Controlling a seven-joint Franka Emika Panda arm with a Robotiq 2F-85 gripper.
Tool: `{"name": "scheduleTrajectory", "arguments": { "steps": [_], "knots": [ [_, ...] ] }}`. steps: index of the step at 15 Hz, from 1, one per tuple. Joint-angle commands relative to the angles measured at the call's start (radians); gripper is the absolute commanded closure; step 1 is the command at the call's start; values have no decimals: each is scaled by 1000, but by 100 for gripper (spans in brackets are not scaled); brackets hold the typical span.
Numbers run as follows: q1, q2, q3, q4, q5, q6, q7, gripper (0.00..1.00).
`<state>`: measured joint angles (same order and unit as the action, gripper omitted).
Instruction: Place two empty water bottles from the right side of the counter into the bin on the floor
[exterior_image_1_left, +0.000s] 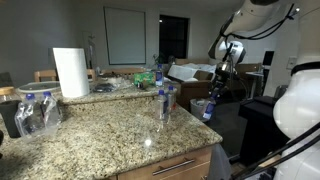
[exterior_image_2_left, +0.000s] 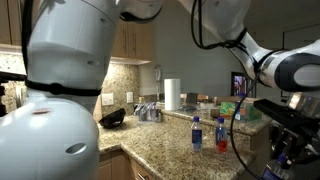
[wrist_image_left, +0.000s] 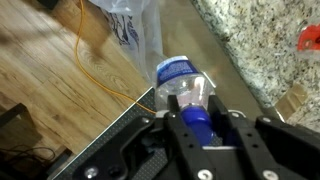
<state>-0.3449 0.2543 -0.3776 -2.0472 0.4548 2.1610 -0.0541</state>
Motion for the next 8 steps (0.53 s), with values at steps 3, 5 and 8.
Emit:
{"name": "scheduleTrajectory", "arguments": {
  "steps": [3, 5, 8],
  "knots": [
    [-73, 226, 65, 204, 35, -46, 109, 85],
    [-80, 292, 87, 248, 24, -45, 148, 85],
    [-90, 386, 112, 319, 15, -69, 201, 85]
  ]
}}
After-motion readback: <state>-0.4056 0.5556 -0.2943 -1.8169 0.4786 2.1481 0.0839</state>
